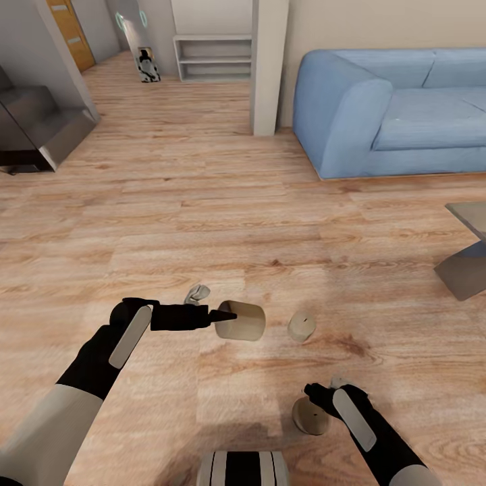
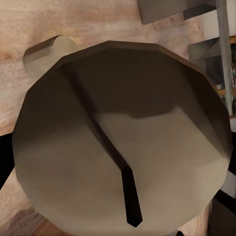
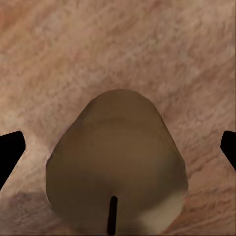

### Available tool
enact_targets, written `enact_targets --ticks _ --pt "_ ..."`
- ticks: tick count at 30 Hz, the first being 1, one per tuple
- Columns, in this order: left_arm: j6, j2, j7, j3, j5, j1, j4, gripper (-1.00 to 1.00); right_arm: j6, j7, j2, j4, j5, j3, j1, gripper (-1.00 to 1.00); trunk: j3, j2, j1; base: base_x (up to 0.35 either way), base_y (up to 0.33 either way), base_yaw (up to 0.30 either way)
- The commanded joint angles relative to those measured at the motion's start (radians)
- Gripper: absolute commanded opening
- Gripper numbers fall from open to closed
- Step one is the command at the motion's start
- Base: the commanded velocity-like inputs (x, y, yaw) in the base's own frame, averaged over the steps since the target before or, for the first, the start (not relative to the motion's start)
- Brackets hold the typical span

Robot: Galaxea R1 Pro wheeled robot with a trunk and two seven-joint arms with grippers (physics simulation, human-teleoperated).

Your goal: Place each of the two pumpkins and all three candles from the living room inside a cabinet in the living room (use any cabinet), then make sure every cabinet is closed, and position the cauldron so it is next to a table in the living room.

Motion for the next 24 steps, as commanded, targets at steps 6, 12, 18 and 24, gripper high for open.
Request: enact_targets --ticks 6,12,18,24 --pt "0.002 0.001 -0.008 -0.001 -0.004 -0.001 0.0 -1.0 0.0 -0.01 0.036 0.003 -0.006 0.063 -0.017 1.0 -0.001 0.0 0.0 0.0 0.0 0.0" --pt "0.002 0.001 -0.009 -0.001 -0.004 -0.001 0.001 -1.0 -0.002 -0.01 0.042 0.013 -0.006 0.073 -0.02 1.0 -0.001 0.0 0.0 0.0 0.0 0.0" --pt "0.002 0.001 -0.008 -0.001 -0.004 -0.001 0.001 -1.0 -0.002 -0.01 0.04 0.017 -0.006 0.074 -0.021 1.0 -0.001 0.0 0.0 0.0 0.0 0.0" --pt "0.002 0.001 -0.007 -0.001 -0.004 -0.001 0.0 -1.0 -0.003 -0.01 0.036 0.023 -0.005 0.073 -0.021 1.0 -0.001 0.0 0.0 0.0 0.0 0.0"
